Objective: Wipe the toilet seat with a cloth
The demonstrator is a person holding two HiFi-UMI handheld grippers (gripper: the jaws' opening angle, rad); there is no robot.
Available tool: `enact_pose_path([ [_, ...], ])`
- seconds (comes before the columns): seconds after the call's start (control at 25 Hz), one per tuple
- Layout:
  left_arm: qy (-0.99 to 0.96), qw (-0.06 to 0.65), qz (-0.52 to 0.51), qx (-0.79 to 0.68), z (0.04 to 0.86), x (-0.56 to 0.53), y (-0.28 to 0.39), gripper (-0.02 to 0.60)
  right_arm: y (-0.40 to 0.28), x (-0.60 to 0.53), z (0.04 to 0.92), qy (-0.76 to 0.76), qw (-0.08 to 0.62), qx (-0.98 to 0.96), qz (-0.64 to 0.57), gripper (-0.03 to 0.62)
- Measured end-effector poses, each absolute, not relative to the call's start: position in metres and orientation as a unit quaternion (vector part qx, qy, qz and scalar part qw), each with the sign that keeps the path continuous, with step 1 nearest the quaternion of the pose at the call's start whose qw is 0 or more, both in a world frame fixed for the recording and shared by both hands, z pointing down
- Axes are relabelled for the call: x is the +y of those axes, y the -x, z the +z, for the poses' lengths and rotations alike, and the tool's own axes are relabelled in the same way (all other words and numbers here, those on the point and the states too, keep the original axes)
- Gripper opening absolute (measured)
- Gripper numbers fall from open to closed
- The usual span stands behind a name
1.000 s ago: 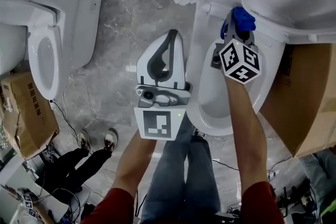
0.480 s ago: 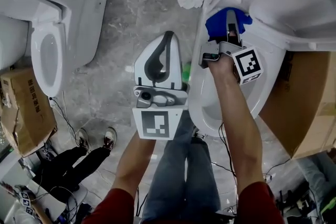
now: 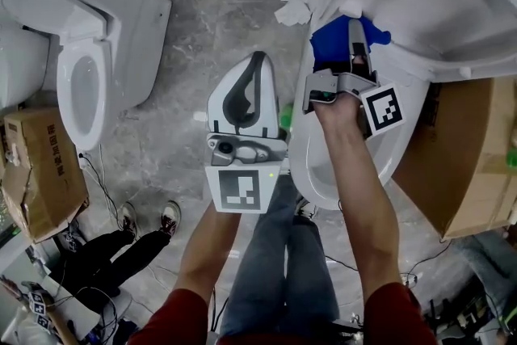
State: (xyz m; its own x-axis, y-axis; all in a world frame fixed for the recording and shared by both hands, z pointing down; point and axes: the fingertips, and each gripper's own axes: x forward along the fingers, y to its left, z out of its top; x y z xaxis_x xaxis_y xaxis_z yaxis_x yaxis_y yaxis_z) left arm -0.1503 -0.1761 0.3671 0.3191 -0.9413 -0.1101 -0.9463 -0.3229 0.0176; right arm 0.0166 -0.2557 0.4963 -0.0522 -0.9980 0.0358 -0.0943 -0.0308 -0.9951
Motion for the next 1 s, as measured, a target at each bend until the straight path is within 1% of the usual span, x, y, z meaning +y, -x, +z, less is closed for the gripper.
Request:
enact_pose_path([
  [0.24,0.812,0.038,0.056,0.580,0.334,-0.173,0.146,0.015,-0.021,-0.246,0.467,0.506,0.465,0.528,-0.499,0.054],
  [0.84,0.813,0.061,0.078,0.574,0.267,-0.165,0.139,0.015,-0.027,-0.263,0.312,0.454,0.499,0.598,-0.433,0.054],
  [0.92,0.811,0.060,0.082,0.576,0.262,-0.163,0.141,0.015,-0.026,-0.263,0.295,0.449,0.493,0.617,-0.417,0.054],
  [1.0,0.810,0.059,0.085,0.577,0.257,-0.161,0.142,0.015,-0.023,-0.263,0.280,0.455,0.467,0.647,-0.396,0.054],
])
